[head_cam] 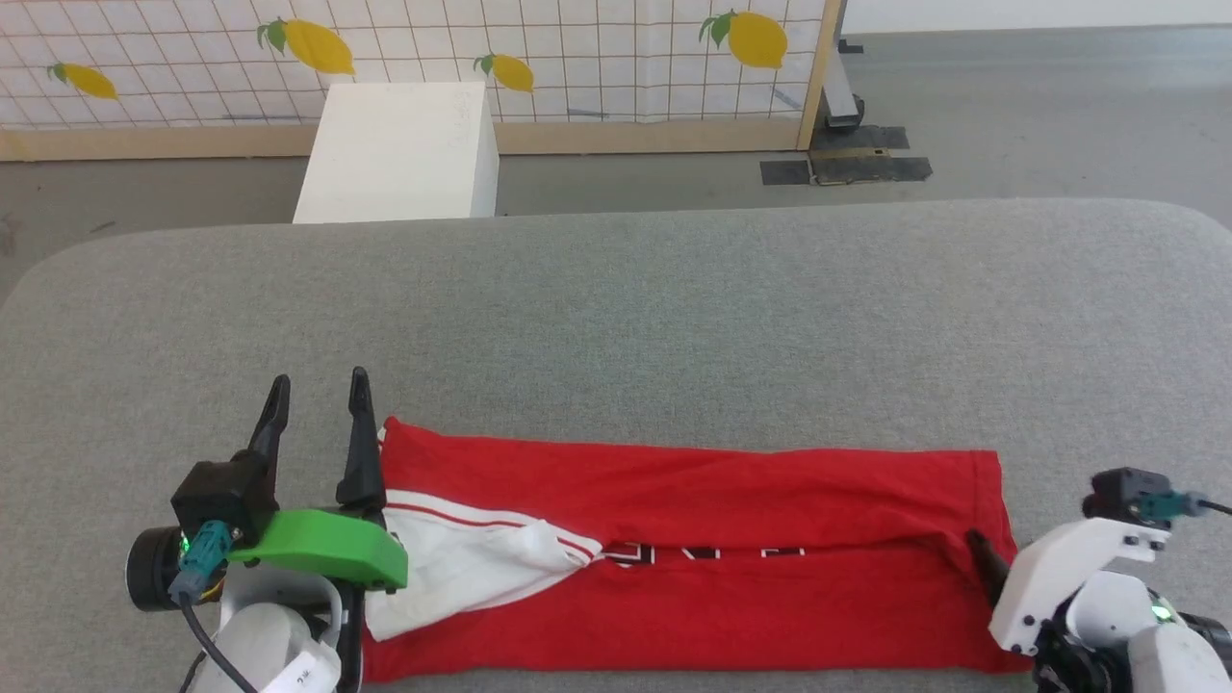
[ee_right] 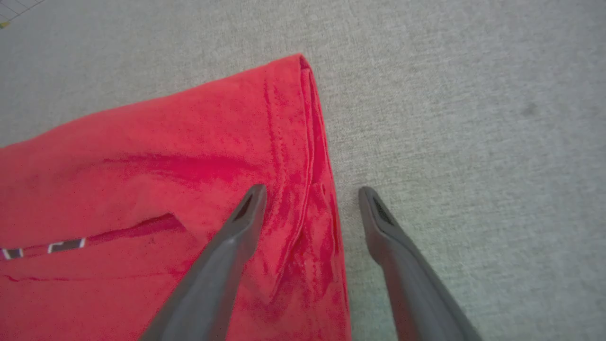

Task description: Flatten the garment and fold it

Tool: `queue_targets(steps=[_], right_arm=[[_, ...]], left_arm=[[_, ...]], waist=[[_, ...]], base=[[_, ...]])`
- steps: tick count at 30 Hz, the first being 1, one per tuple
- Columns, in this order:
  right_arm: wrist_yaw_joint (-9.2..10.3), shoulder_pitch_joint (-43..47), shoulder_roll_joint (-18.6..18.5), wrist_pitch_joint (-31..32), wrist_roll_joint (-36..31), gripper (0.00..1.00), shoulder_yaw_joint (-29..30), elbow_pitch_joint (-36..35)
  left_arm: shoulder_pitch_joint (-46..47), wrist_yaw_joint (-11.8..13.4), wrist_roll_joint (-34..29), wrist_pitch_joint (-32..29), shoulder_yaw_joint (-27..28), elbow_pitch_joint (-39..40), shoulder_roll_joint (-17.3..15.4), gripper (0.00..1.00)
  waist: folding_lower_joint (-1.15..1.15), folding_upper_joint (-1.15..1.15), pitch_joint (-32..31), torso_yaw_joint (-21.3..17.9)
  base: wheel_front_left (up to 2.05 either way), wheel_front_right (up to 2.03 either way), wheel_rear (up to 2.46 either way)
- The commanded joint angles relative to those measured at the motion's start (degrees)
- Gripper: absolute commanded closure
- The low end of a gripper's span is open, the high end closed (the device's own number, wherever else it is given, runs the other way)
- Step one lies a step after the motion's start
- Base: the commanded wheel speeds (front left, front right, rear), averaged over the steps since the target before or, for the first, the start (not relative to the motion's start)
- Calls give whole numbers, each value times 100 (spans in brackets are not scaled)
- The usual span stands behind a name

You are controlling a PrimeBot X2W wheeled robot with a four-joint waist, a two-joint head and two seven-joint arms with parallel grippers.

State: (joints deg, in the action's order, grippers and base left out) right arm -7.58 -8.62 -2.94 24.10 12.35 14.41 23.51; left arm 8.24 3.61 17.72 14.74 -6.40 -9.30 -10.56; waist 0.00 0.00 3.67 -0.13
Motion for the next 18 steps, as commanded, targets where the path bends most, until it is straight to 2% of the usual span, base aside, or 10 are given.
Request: queue_targets(steps=[1,6,7,8,9,10,13,18], right_arm=[[9,-175,6,158,-90,0,-46,147],[9,-338,6,763,-228,0,-126,534],[9,-345,6,943,-195,13,-154,602],[9,-340,6,1105,-152,56,-188,649],[9,-327,6,1294,-101,80,-237,672],[9,-315,6,1407,-68,100,-266,656],[9,-253,6,1584,-10,100,-328,458],[9,-163,6,1410,-257,100,-216,-95]], left_arm=[[-1,-71,-122,26,75,-43,73,0],[-5,-253,-282,26,223,-131,234,0],[-3,-293,-316,26,244,-159,263,0],[-3,-328,-337,26,258,-187,283,0],[-2,-371,-364,26,281,-222,302,0],[3,-401,-381,26,310,-243,315,0],[8,-472,-443,26,406,-279,379,0],[25,-557,-528,26,533,-315,466,0]], waist=[[0,0,23,2],[0,0,78,56],[0,0,85,70],[0,0,90,79],[0,0,95,88],[0,0,101,92],[0,0,113,94],[0,0,124,82]], base=[[0,0,0],[0,0,0],[0,0,0],[0,0,0],[0,0,0],[0,0,0],[0,0,0],[0,0,0]])
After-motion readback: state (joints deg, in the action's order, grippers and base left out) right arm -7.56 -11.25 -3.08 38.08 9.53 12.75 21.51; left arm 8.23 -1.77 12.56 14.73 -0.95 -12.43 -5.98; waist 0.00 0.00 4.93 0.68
